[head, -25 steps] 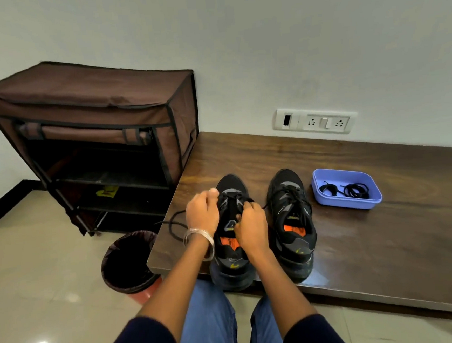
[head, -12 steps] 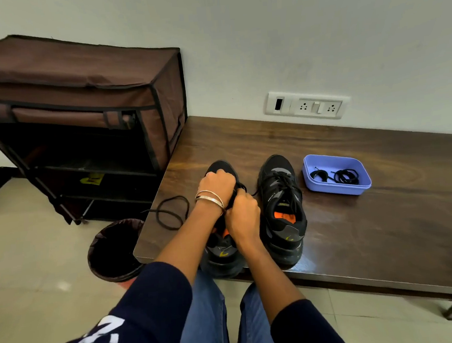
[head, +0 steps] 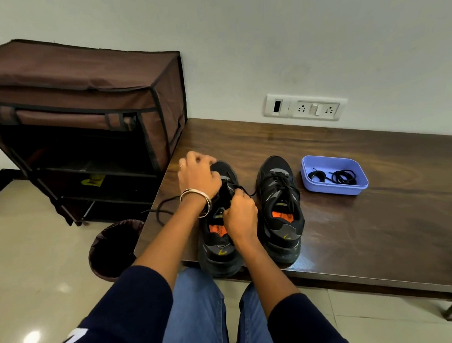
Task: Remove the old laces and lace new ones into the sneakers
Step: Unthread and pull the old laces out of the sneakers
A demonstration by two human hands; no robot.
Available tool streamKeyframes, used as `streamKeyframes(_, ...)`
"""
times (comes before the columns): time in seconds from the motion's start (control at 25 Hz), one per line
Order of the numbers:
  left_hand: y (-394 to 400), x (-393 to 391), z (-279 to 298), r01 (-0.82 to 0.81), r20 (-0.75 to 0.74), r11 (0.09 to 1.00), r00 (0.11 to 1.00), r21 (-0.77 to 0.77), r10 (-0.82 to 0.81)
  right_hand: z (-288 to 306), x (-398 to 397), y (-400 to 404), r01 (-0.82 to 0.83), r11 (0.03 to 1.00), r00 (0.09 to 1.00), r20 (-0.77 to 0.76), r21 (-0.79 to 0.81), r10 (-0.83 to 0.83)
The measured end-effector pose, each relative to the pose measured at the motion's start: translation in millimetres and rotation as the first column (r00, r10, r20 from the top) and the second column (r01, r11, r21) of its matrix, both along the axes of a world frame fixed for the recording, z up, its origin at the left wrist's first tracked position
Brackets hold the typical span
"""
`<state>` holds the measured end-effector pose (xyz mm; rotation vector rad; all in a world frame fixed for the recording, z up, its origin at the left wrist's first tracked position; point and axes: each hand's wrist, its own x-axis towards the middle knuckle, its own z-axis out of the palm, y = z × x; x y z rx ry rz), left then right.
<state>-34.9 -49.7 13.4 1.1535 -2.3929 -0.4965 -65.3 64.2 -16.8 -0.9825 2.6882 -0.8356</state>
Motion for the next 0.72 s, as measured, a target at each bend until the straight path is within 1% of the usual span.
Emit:
streamKeyframes(0.04,1.4,-0.1,5.0,0.150,0.165,0.974,0.979,-0.171,-0.122,-0.3,0.0,0.1,0.002,1.000,1.000,0.000,-0.007,-0.002)
streamKeyframes(0.08,2.6,-2.2,7.0,0.264,0.355,0.937,0.919,-0.231,-0.172,-0.4,0.0,0.5,0.005,1.000,1.000,0.000,-0.014,-0.005)
streamKeyframes(0.12,7.0,-5.7,9.0,0.314,0.497,0.918,0.853,-0.242,-0.161,-0.2,-0.4,0.6,0.010,1.000,1.000,0.002,-0.022,-0.010)
streamKeyframes(0.16,11.5,-10.0,8.0,0.311,0.567,0.918,0.814,-0.247,-0.123,-0.4,-1.0,0.9,0.014,0.999,1.000,0.004,-0.030,-0.014)
streamKeyframes(0.2,17.0,-14.5,8.2,0.297,0.587,0.918,0.804,-0.262,-0.093,-0.4,-1.3,0.8,0.017,0.999,1.000,0.007,-0.037,-0.017)
streamKeyframes(0.32,22.3,-19.5,2.4,0.279,0.578,0.922,0.812,-0.269,-0.077,-0.2,-0.9,0.0,0.036,0.998,0.999,0.022,-0.052,-0.035)
streamKeyframes(0.36,18.7,-17.4,0.6,0.247,0.543,0.940,0.835,-0.235,-0.084,-0.6,-1.2,0.2,0.041,0.998,0.999,0.025,-0.054,-0.040)
streamKeyframes(0.4,15.3,-14.2,-0.1,0.168,0.431,0.971,0.899,-0.168,-0.081,-1.3,-1.4,0.3,0.040,0.998,0.999,0.024,-0.052,-0.039)
streamKeyframes(0.44,12.5,-10.2,-1.7,0.061,0.211,0.998,0.976,-0.030,-0.053,-2.8,-1.3,0.3,0.034,0.998,0.999,0.022,-0.047,-0.033)
streamKeyframes(0.48,10.1,-7.6,-1.0,-0.007,-0.140,0.976,0.989,0.216,0.038,-3.5,-1.9,-0.3,0.031,0.999,0.999,0.015,-0.044,-0.030)
streamKeyframes(0.52,8.5,-6.7,2.5,0.050,-0.504,0.870,0.831,0.491,0.237,-4.0,-2.7,-0.6,0.033,0.999,0.999,0.011,-0.043,-0.032)
streamKeyframes(0.56,9.6,-4.4,8.1,0.203,-0.667,0.690,0.542,0.694,0.511,-4.5,-3.3,0.1,0.035,0.998,0.999,0.008,-0.042,-0.035)
streamKeyframes(0.6,9.9,-1.2,13.9,0.371,-0.635,0.525,0.306,0.766,0.709,-4.9,-2.6,0.0,0.038,0.998,0.999,0.007,-0.043,-0.037)
streamKeyframes(0.64,7.4,2.2,15.3,0.468,-0.576,0.438,0.205,0.768,0.791,-5.2,-2.0,0.1,0.036,0.999,0.999,0.007,-0.039,-0.036)
streamKeyframes(0.68,4.6,4.5,15.7,0.478,-0.558,0.411,0.216,0.776,0.801,-4.3,-0.9,0.0,0.031,0.999,1.000,0.008,-0.032,-0.030)
streamKeyframes(0.72,1.9,6.8,12.5,0.410,-0.582,0.444,0.326,0.797,0.745,-3.9,1.0,0.0,0.026,0.999,1.000,0.012,-0.025,-0.025)
